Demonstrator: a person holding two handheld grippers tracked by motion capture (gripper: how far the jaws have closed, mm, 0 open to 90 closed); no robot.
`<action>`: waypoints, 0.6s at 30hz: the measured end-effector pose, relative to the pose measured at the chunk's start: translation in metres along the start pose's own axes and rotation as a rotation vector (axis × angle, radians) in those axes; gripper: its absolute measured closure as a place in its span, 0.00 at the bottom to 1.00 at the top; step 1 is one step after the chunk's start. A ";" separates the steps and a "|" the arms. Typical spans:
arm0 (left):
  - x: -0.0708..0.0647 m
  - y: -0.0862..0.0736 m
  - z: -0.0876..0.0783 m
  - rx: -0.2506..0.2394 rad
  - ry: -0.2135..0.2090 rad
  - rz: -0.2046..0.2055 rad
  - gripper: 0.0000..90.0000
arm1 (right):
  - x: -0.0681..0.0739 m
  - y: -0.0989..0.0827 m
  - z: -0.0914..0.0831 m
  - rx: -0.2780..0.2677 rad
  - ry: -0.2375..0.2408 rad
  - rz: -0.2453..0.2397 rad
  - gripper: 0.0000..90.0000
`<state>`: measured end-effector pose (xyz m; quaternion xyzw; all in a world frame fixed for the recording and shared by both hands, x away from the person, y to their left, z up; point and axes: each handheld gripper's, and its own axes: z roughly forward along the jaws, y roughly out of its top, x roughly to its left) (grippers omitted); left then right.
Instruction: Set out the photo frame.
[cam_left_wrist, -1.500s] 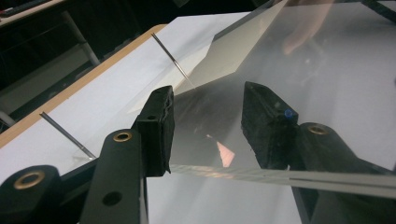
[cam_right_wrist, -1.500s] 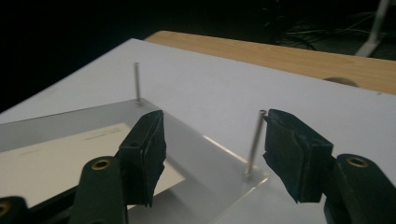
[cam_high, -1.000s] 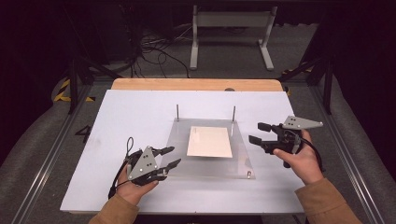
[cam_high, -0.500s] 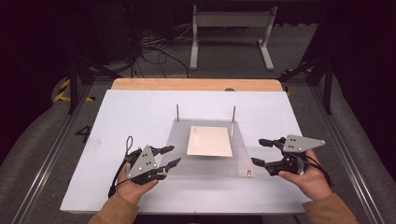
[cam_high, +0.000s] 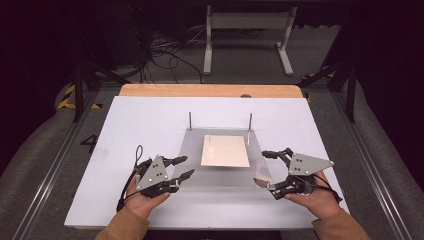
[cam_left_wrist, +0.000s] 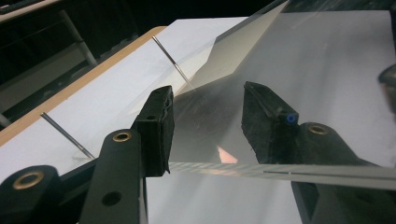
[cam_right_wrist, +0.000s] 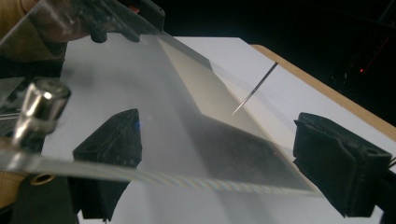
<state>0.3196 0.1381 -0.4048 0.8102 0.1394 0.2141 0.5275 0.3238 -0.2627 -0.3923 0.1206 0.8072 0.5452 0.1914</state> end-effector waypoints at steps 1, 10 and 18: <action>0.000 0.000 0.000 0.000 0.000 0.000 0.59 | 0.000 0.000 0.002 0.000 -0.006 -0.010 0.18; 0.000 0.000 0.000 -0.006 0.000 -0.011 0.59 | 0.003 -0.002 0.014 0.003 -0.011 -0.068 0.55; 0.001 0.005 0.001 -0.012 -0.003 -0.011 0.59 | 0.005 -0.002 0.013 -0.014 -0.073 -0.132 0.69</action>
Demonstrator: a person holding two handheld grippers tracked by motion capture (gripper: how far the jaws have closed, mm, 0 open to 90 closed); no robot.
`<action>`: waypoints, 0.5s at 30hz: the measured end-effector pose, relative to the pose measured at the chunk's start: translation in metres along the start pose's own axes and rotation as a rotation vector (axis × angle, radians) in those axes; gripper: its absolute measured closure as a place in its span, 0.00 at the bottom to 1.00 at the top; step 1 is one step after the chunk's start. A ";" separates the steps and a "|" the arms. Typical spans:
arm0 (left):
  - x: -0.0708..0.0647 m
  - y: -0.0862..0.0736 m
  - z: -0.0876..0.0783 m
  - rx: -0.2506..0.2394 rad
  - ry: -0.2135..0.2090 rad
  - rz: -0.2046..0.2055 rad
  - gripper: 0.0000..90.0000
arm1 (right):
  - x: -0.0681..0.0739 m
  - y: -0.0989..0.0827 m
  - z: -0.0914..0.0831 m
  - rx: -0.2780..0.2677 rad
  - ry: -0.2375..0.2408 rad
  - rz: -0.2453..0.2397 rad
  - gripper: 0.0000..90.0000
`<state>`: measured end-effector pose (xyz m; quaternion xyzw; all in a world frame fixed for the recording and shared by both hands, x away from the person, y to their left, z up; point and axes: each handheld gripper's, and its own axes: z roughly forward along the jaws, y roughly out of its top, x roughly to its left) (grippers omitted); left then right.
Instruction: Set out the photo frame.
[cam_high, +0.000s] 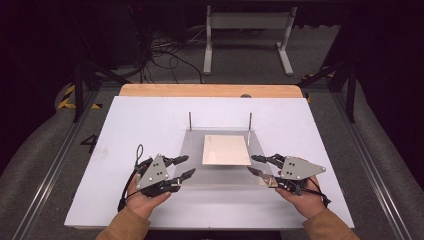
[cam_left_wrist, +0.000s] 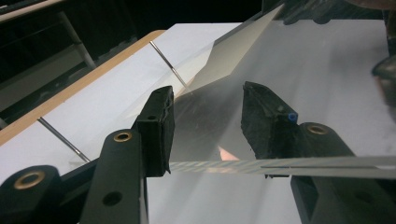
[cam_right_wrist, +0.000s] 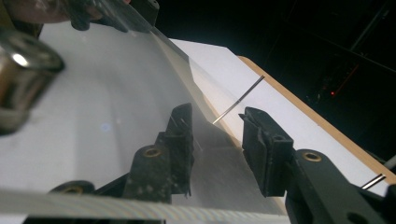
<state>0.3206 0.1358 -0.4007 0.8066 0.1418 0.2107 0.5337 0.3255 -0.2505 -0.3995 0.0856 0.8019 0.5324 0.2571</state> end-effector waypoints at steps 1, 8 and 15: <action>0.000 0.000 0.000 -0.006 0.007 -0.006 0.60 | 0.000 0.001 0.000 0.005 -0.005 -0.011 0.69; 0.001 0.014 -0.006 -0.046 0.050 0.017 0.61 | 0.001 0.013 -0.003 -0.011 -0.058 -0.041 0.72; 0.000 0.040 -0.017 -0.096 0.093 0.077 0.64 | 0.003 0.038 -0.013 -0.038 -0.142 -0.118 0.73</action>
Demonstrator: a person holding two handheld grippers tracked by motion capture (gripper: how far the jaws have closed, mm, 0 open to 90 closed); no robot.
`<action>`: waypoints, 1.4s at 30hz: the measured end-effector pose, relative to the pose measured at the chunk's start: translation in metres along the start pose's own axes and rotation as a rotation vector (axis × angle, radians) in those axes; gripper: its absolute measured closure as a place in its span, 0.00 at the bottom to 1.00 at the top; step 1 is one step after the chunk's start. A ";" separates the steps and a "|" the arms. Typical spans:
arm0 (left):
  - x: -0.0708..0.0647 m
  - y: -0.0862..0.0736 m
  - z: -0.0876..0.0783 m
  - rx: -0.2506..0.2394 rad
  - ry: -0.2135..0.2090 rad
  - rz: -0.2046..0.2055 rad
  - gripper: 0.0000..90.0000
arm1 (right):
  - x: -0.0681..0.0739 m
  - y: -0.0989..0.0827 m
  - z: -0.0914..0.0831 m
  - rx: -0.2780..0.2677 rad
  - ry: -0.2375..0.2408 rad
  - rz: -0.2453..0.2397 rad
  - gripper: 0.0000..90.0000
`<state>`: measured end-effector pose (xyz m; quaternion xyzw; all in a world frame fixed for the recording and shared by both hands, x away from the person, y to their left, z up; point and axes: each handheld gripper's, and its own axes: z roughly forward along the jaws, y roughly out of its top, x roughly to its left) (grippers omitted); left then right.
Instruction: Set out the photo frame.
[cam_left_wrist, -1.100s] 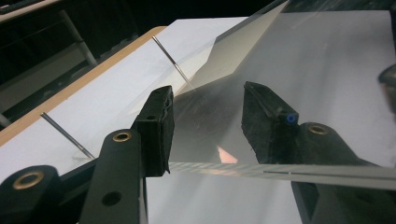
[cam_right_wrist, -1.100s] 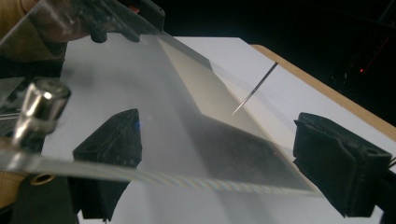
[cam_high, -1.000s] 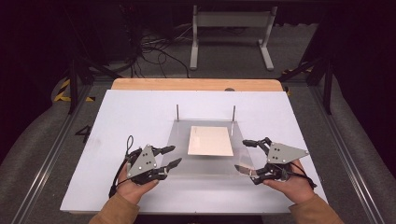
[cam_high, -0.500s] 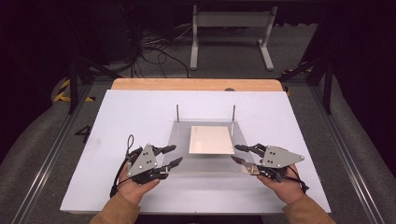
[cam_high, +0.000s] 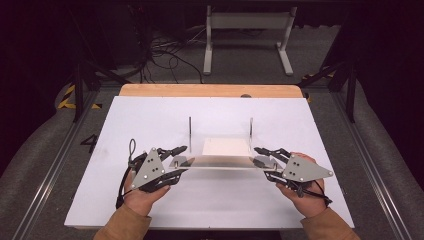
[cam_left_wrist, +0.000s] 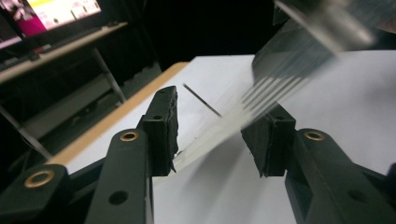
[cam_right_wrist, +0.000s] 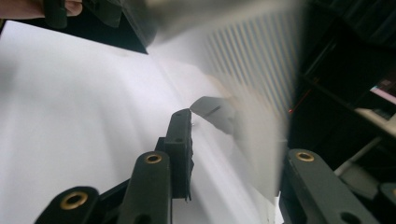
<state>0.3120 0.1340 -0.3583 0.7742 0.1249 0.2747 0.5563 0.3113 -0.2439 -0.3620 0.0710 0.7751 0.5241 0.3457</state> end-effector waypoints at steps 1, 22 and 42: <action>0.000 0.006 -0.001 -0.008 0.008 0.015 0.65 | -0.001 0.003 -0.001 -0.004 -0.006 -0.013 0.73; 0.004 0.058 -0.040 -0.143 -0.016 -0.008 0.65 | -0.008 0.068 -0.034 -0.066 0.155 0.081 0.85; 0.017 0.048 -0.036 -0.141 -0.054 -0.154 0.68 | -0.037 0.071 -0.018 -0.036 0.280 0.217 0.84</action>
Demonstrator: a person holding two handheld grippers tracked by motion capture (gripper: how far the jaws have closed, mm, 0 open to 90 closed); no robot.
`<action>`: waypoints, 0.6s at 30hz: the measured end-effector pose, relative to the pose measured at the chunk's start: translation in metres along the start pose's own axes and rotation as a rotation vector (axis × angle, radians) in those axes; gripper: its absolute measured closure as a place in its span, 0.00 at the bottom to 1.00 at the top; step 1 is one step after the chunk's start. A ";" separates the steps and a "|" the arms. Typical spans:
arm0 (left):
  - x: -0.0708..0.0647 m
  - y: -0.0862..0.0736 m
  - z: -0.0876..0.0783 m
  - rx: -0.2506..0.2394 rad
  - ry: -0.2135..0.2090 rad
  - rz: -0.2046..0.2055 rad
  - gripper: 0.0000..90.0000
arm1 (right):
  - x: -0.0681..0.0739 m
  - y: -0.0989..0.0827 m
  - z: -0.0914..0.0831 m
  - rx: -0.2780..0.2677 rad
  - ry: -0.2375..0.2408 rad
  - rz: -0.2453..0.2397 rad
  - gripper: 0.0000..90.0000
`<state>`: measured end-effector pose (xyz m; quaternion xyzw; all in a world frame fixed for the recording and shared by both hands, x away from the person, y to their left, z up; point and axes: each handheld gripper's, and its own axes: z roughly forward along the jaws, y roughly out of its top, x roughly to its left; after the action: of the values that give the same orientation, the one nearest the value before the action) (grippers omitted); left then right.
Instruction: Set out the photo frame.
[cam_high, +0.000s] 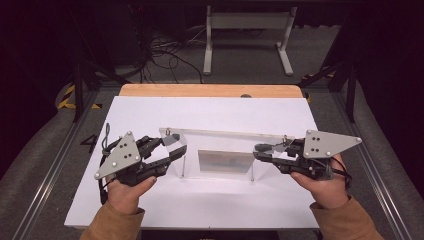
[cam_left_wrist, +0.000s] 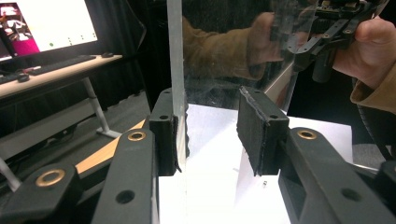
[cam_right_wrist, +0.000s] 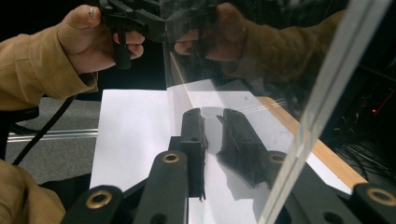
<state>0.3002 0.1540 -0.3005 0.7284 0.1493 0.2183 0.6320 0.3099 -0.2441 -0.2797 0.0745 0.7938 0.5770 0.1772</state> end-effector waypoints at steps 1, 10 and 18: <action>0.000 -0.001 0.000 0.001 0.001 -0.004 0.68 | -0.001 0.000 0.001 -0.002 0.003 0.004 0.83; 0.005 -0.004 0.000 -0.004 0.005 -0.024 0.69 | -0.011 -0.004 0.007 -0.029 -0.001 0.041 0.78; 0.014 -0.009 0.003 -0.006 0.046 -0.057 0.55 | -0.019 -0.009 0.012 -0.066 -0.042 0.043 0.74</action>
<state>0.3147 0.1599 -0.3079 0.7166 0.1841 0.2174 0.6366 0.3323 -0.2428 -0.2876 0.0976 0.7686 0.6049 0.1839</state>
